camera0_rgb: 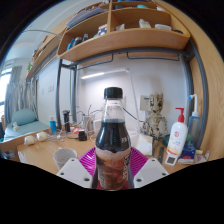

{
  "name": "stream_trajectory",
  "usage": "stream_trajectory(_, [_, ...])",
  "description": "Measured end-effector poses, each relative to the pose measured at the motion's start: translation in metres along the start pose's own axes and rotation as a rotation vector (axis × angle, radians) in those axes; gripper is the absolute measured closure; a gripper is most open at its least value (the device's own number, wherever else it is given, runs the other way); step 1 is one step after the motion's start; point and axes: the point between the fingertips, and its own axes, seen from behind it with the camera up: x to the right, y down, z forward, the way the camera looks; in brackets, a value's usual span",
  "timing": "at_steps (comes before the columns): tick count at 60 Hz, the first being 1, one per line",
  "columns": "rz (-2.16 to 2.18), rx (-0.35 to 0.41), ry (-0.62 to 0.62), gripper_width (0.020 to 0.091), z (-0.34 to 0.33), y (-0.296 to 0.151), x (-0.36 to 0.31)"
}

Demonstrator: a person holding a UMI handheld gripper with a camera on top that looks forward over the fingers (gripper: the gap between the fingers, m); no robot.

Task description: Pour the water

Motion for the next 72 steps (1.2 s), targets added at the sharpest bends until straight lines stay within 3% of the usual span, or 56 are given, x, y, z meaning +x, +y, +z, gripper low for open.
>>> stream_trajectory(12, [-0.007,0.004,0.016,0.0576,-0.002,-0.001,0.001])
stream_trajectory(14, [-0.007,-0.014,0.022,0.0526,-0.002,0.004,0.002])
stream_trajectory(20, [0.012,-0.038,0.061,0.0275,-0.013,0.011,0.005])
stream_trajectory(22, [0.016,-0.029,0.075,0.024,-0.02,0.01,0.007])
stream_trajectory(47, [0.135,-0.063,0.286,0.0256,-0.138,0.029,0.016])
stream_trajectory(72, [0.117,-0.036,0.361,0.0258,-0.193,0.027,0.036])
